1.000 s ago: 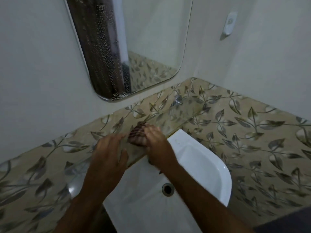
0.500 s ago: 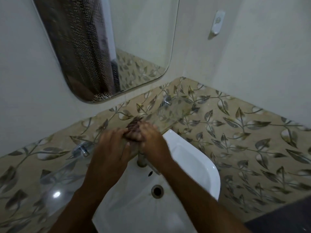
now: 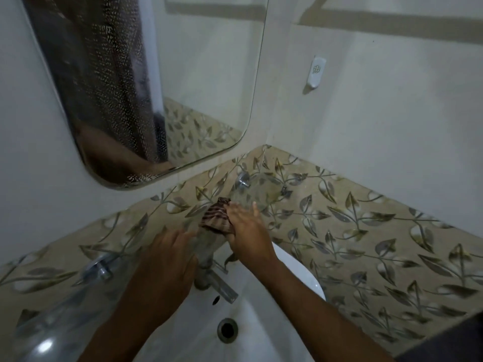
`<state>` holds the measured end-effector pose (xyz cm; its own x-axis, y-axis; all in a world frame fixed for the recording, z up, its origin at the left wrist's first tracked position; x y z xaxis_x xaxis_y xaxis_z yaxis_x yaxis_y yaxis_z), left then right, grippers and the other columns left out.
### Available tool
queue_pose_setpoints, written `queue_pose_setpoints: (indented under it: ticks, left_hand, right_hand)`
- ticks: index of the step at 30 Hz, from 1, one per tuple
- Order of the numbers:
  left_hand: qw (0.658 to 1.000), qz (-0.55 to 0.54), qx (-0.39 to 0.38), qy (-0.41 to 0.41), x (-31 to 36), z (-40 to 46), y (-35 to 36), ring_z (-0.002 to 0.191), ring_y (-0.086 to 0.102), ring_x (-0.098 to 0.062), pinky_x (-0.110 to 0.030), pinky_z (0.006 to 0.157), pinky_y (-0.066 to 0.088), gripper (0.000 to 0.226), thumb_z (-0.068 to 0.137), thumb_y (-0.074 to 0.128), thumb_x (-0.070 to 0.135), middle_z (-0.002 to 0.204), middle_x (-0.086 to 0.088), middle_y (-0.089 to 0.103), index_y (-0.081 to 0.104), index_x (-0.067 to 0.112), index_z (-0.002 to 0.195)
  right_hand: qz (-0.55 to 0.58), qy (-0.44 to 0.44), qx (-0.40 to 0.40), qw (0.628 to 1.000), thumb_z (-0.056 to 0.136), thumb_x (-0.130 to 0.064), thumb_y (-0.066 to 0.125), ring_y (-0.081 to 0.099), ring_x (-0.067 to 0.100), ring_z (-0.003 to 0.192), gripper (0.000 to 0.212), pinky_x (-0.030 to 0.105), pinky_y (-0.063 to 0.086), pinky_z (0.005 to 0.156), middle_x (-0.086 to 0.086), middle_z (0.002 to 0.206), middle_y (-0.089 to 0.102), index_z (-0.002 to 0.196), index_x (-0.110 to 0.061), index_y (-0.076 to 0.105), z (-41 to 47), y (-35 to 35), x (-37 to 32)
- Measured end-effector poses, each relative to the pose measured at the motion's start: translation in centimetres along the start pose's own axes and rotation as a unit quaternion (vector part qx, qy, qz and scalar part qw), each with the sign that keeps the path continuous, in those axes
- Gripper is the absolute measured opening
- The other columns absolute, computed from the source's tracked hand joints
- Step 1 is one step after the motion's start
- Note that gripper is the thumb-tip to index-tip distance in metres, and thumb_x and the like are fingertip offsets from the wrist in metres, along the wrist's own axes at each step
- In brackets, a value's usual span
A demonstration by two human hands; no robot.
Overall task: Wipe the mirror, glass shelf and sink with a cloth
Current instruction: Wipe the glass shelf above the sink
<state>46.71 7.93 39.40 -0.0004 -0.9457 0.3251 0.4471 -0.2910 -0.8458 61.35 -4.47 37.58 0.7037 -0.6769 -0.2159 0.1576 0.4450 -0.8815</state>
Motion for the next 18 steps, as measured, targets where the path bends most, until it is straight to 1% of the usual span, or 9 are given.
queue_pose_setpoints:
  ticks: [2,3,5,7,9,11,15,17,18]
  left_hand:
    - [1.0,-0.006,0.009,0.014,0.0,-0.5,0.1,0.112,0.051,-0.019,-0.034,0.095,0.045,0.047,0.096,0.037,0.042,0.125,0.0,0.056,0.055,0.019,0.132]
    - [1.0,-0.008,0.013,0.023,-0.1,-0.9,0.2,0.112,0.051,-0.02,-0.033,0.097,0.042,0.047,0.097,0.036,0.042,0.125,-0.002,0.056,0.054,0.017,0.133]
    - [0.999,0.004,0.028,0.04,-0.3,-1.5,0.3,0.112,0.052,-0.021,-0.03,0.098,0.035,0.046,0.101,0.033,0.043,0.124,-0.004,0.058,0.051,0.017,0.134]
    - [0.998,0.007,0.038,0.052,-0.5,-1.8,0.4,0.11,0.052,-0.022,-0.03,0.095,0.034,0.046,0.104,0.027,0.046,0.12,-0.006,0.059,0.05,0.017,0.133]
    - [0.998,-0.002,0.046,0.042,-0.8,-2.0,0.3,0.105,0.05,-0.018,-0.028,0.09,0.034,0.047,0.104,0.026,0.05,0.113,-0.004,0.062,0.055,0.018,0.124]
    - [0.999,-0.012,0.037,0.022,-1.3,-2.0,0.0,0.102,0.051,-0.015,-0.024,0.087,0.034,0.05,0.103,0.024,0.055,0.111,0.0,0.062,0.059,0.021,0.119]
    - [0.999,-0.001,0.037,0.01,-1.7,-2.0,-0.5,0.105,0.05,-0.014,-0.024,0.089,0.034,0.041,0.099,0.035,0.049,0.113,0.0,0.062,0.058,0.022,0.12]
    - [0.999,0.005,0.04,0.008,-1.4,-1.9,-0.8,0.105,0.048,-0.014,-0.026,0.09,0.034,0.042,0.097,0.037,0.048,0.114,0.0,0.062,0.059,0.021,0.121]
    - [0.999,0.006,0.038,0.007,-1.3,-1.9,-0.8,0.106,0.048,-0.014,-0.026,0.09,0.035,0.043,0.097,0.036,0.049,0.115,0.001,0.061,0.059,0.021,0.122]
  right_hand:
    - [-0.043,0.041,0.009,0.998,0.09,-0.018,0.062,0.042,0.029,0.142,0.049,0.048,-0.01,0.122,0.017,0.144,0.054,0.135,-0.003,0.055,1.9,-0.7,2.4]
    - [-0.071,0.073,0.009,0.995,0.092,-0.017,0.058,0.038,0.029,0.145,0.044,0.05,-0.014,0.121,0.017,0.145,0.054,0.134,-0.003,0.056,3.1,-1.2,4.0]
    - [-0.139,0.127,-0.018,0.982,0.095,-0.017,0.05,0.027,0.029,0.15,0.045,0.053,-0.018,0.119,0.018,0.15,0.048,0.138,-0.002,0.051,5.1,-2.3,6.8]
    - [-0.201,0.159,-0.063,0.964,0.098,-0.017,0.043,0.022,0.034,0.151,0.048,0.058,-0.012,0.122,0.023,0.152,0.041,0.143,0.002,0.042,6.4,-2.8,8.7]
    - [-0.251,0.182,-0.084,0.947,0.098,-0.015,0.043,0.029,0.04,0.145,0.047,0.06,0.002,0.123,0.026,0.146,0.047,0.141,0.004,0.043,7.3,-3.2,10.1]
    - [-0.276,0.198,-0.07,0.938,0.095,-0.012,0.045,0.036,0.042,0.14,0.045,0.061,0.009,0.122,0.025,0.14,0.054,0.137,0.005,0.047,8.0,-3.5,10.9]
    - [-0.256,0.205,-0.068,0.942,0.095,-0.009,0.041,0.044,0.039,0.135,0.043,0.056,0.008,0.124,0.022,0.135,0.058,0.135,0.004,0.051,7.6,-2.8,10.7]
    - [-0.244,0.185,-0.067,0.95,0.093,-0.008,0.042,0.041,0.038,0.138,0.047,0.052,0.005,0.125,0.024,0.138,0.055,0.137,0.007,0.048,6.7,-2.3,10.3]
    - [-0.231,0.183,-0.066,0.953,0.092,-0.007,0.044,0.037,0.038,0.141,0.049,0.049,0.008,0.126,0.026,0.141,0.051,0.139,0.008,0.045,6.5,-2.3,10.6]
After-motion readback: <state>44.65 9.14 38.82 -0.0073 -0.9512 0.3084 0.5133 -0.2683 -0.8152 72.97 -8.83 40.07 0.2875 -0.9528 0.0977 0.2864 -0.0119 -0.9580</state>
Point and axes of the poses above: each hand's wrist, its own z-axis towards the middle knuckle, its own y-axis out of the palm, x = y × z, the point moved 7 cm from there along z, towards the middle knuckle
